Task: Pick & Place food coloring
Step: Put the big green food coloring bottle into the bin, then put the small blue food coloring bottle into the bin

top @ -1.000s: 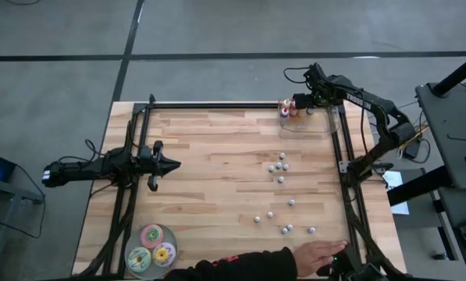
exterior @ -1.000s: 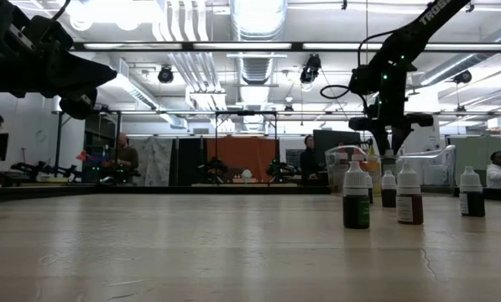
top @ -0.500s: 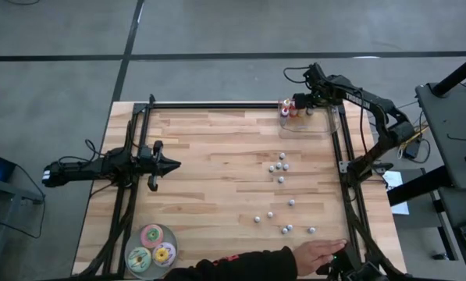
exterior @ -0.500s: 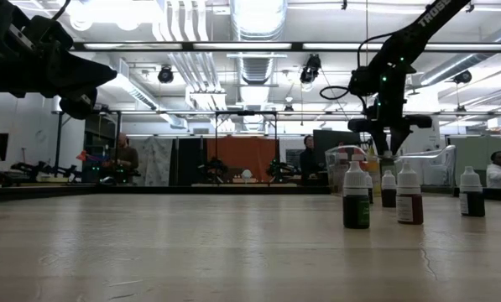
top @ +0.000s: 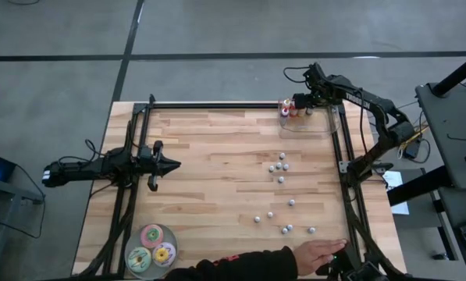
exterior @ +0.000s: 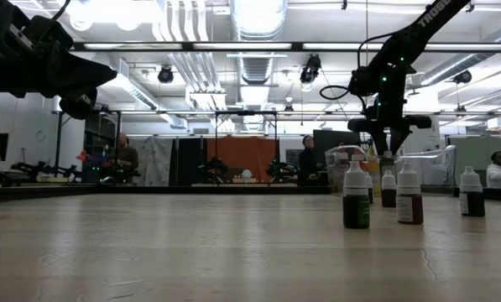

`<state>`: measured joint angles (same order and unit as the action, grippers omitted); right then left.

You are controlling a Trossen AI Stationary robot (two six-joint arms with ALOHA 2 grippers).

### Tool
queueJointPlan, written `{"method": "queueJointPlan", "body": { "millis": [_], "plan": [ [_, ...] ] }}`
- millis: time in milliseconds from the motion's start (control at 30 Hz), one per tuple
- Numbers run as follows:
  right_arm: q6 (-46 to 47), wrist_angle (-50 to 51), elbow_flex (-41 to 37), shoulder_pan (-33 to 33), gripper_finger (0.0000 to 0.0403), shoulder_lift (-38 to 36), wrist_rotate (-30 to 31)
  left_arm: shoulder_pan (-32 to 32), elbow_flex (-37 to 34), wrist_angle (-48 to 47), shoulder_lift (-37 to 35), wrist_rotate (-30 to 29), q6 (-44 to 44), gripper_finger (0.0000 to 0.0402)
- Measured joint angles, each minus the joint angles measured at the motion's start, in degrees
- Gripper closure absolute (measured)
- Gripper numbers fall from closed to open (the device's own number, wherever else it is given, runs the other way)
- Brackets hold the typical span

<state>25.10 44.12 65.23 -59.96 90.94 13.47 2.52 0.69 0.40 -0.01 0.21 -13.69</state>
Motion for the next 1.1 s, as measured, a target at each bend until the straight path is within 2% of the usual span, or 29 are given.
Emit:
{"method": "queueJointPlan", "body": {
  "millis": [367, 767, 1100],
  "plan": [
    [-0.04, -0.18, -0.09, -0.09, 0.0283, 0.00, -0.02, 0.00, 0.00, -0.01, 0.00, 0.00, -0.01, 0.0402],
    [-0.04, -0.85, -0.85, -0.09, 0.0235, -0.02, -0.02, 0.00, 0.00, 0.00, 0.00, 0.00, -0.01, 0.0402],
    [-0.31, -0.87, -0.87, -0.08, 0.0227, -1.42, -1.52, 0.00, 0.02, -0.01, 0.00, 0.00, 0.00, 0.0402]
  ]
}}
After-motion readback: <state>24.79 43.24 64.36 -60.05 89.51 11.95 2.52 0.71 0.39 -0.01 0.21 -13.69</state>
